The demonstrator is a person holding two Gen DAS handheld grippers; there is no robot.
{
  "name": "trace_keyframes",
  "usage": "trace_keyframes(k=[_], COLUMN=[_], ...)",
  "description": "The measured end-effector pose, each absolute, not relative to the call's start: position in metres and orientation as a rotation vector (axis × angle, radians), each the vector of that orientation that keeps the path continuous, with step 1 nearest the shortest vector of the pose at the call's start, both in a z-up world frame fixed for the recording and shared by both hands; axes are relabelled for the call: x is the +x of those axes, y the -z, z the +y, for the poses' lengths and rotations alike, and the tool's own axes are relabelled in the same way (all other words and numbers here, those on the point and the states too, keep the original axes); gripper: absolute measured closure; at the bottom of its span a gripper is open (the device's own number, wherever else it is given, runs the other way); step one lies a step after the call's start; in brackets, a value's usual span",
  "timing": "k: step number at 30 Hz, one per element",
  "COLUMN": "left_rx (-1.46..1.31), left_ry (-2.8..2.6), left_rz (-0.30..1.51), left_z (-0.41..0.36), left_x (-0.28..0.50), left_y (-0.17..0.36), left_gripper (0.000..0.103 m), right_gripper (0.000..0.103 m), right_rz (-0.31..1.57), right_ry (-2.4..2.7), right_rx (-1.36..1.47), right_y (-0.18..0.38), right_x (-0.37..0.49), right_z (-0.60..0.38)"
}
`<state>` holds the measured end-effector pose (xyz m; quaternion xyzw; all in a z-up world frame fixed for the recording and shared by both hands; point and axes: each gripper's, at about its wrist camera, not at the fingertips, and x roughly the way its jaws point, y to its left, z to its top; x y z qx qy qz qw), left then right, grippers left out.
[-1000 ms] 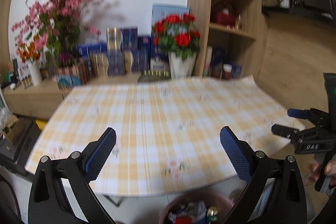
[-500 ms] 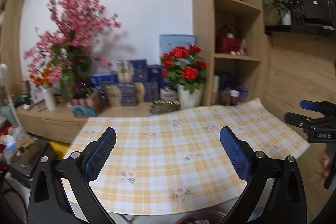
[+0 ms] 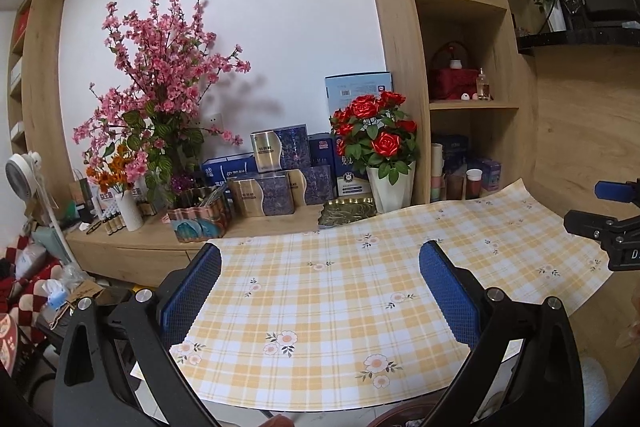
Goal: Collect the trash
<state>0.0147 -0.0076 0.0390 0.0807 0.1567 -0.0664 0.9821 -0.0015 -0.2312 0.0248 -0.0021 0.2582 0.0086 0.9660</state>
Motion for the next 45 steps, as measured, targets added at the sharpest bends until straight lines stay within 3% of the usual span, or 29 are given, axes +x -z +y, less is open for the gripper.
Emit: trace_keyframes(k=[45], left_rx=[0.152], left_ry=[0.072], left_rz=[0.31], left_z=[-0.003], left_x=[-0.003], left_y=[-0.043], left_gripper=[0.006], right_gripper=[0.006], right_rz=[0.525], right_ry=[-0.041], right_rx=[0.032], right_y=[-0.022], right_x=[-0.014], right_z=[-0.223])
